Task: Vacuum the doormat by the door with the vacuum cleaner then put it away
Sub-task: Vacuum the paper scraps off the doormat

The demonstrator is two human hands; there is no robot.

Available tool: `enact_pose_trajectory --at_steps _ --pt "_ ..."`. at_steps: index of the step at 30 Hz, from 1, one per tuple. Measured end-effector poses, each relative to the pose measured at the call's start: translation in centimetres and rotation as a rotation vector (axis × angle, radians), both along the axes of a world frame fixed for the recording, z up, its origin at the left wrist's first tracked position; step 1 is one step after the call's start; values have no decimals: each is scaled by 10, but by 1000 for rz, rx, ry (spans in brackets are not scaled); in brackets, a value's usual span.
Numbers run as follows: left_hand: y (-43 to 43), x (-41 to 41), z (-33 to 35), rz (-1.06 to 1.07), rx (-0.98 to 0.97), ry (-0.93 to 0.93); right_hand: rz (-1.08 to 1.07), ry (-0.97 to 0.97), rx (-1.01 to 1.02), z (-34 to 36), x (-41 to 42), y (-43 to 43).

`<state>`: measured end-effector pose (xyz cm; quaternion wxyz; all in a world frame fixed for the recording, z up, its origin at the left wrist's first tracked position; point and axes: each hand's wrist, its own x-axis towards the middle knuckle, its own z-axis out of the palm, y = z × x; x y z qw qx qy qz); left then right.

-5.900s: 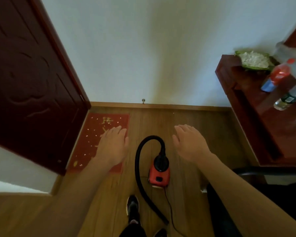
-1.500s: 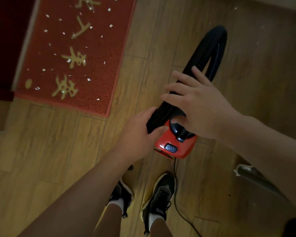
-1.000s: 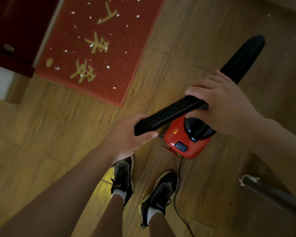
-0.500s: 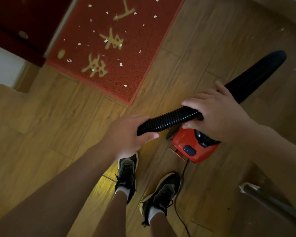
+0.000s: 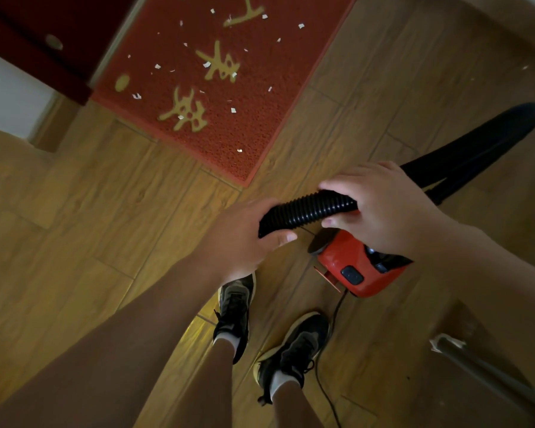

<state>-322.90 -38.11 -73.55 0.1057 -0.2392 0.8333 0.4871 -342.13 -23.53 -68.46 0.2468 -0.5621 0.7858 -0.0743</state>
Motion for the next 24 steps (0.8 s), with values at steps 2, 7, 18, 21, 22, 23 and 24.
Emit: enact_pose_trajectory --at_steps 2,7,18,21,22,23,24 --pt "-6 7 -3 6 -19 -31 -37 -13 3 2 -4 -1" --pt "-33 27 -10 19 -60 -88 -144 -80 9 12 -7 -2" --pt "-53 19 4 -165 -223 26 -267 -312 234 14 22 -30" --pt "-49 10 6 -227 -248 66 -271 -360 251 10 31 -42" --pt "-46 7 6 -243 -247 80 -268 -365 255 9 33 -44" --pt "-44 4 6 -256 -244 96 -266 -367 260 7 34 -45" --pt "-42 0 5 -261 -243 109 -267 -376 262 5 35 -45"
